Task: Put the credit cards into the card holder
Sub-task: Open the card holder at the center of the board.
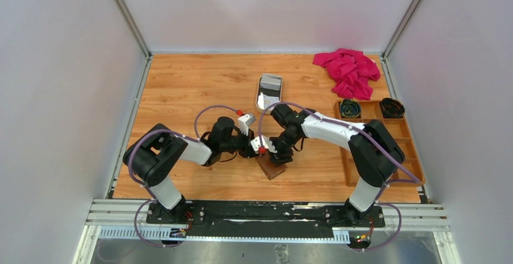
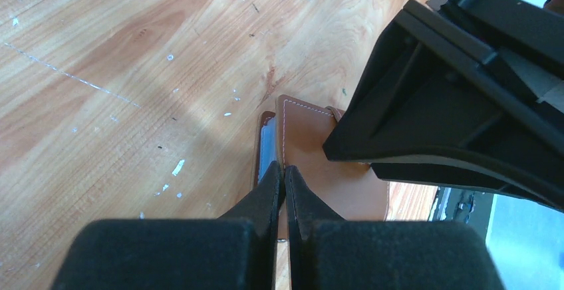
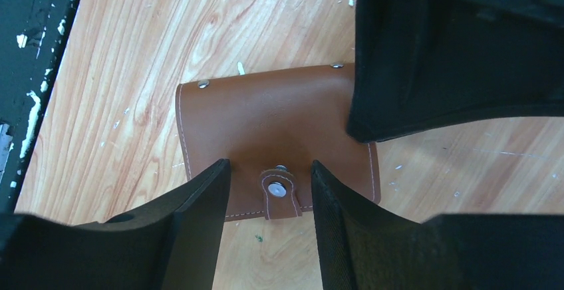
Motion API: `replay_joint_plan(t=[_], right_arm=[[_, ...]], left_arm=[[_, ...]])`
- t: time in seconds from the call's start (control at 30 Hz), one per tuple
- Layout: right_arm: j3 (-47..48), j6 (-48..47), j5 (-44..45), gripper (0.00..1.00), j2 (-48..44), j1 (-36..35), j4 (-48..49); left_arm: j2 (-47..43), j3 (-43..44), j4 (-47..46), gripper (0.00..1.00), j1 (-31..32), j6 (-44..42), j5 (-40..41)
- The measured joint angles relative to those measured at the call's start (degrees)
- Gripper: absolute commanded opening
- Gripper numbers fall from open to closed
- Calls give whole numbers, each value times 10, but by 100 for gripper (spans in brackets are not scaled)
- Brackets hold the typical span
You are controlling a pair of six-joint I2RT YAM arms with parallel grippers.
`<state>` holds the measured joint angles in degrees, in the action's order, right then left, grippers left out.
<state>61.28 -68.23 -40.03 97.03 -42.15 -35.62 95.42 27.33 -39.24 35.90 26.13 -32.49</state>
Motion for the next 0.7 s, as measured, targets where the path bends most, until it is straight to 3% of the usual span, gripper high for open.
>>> replay_joint_plan(t=[0.3, 0.7], right_arm=[[0, -5, 21, 28, 4, -3, -9], [-25, -9, 82, 13, -36, 25, -14]], left_arm=[[0, 0, 0, 1, -1, 0, -3], [-3, 9, 22, 2, -1, -13, -3]])
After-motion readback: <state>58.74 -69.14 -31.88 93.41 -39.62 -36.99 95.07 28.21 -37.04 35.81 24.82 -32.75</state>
